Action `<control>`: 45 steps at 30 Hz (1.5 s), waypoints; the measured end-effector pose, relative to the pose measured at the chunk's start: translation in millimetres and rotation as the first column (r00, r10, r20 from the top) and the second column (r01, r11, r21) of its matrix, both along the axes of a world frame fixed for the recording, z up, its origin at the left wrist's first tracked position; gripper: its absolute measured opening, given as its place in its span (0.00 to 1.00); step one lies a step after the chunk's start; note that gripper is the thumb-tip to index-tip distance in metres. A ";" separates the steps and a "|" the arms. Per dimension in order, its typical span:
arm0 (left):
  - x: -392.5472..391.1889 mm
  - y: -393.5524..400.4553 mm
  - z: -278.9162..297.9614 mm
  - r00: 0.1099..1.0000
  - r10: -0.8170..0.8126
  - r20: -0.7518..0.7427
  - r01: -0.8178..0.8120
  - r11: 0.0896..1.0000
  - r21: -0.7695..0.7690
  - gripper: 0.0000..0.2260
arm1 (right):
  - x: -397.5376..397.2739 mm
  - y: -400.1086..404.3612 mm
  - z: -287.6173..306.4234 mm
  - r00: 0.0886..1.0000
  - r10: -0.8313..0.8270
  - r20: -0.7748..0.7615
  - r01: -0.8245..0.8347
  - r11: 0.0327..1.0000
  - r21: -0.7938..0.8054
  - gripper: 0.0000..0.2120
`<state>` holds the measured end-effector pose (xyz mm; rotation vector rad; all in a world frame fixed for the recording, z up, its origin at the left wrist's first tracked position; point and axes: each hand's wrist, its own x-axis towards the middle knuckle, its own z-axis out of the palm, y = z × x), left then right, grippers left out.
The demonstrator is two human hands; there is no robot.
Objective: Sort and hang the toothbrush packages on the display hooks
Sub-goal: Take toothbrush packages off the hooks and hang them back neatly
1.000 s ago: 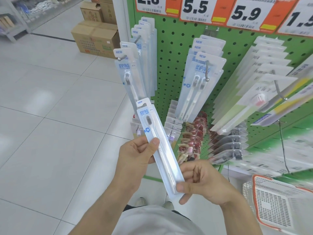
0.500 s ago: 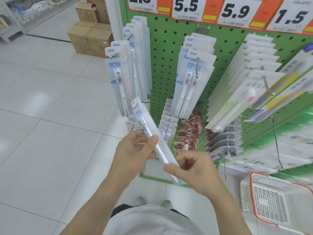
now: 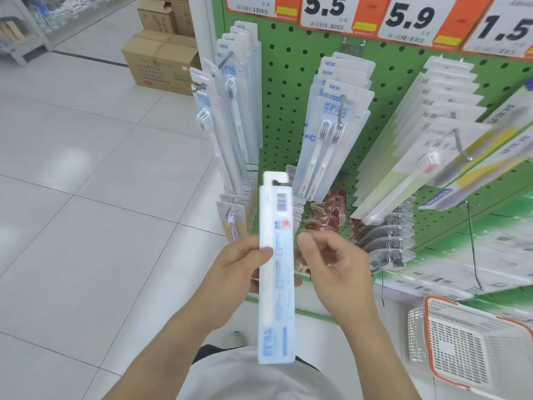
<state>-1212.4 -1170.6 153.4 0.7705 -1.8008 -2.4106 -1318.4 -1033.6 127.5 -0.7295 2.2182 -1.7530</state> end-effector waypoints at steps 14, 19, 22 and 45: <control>7.0 1.3 -0.7 0.988 -0.136 -0.068 0.135 0.991 -0.012 0.14 | -13.9 -20.9 18.6 0.951 0.142 0.276 -0.083 0.973 -0.214 0.07; 8.6 -0.6 -6.5 0.983 -0.160 -0.092 0.158 0.987 -0.022 0.15 | -15.7 -21.6 15.2 0.951 0.110 0.290 -0.040 0.971 -0.236 0.03; 9.2 -1.8 -8.2 0.985 -0.157 -0.069 0.156 0.988 -0.023 0.13 | -17.4 -23.2 10.9 0.981 0.073 0.177 -0.053 0.992 -0.114 0.04; 25.0 -47.3 -26.6 0.978 -0.119 0.169 0.140 0.983 -0.118 0.10 | -24.3 -9.6 2.2 0.910 -0.223 0.350 0.295 0.940 -0.169 0.03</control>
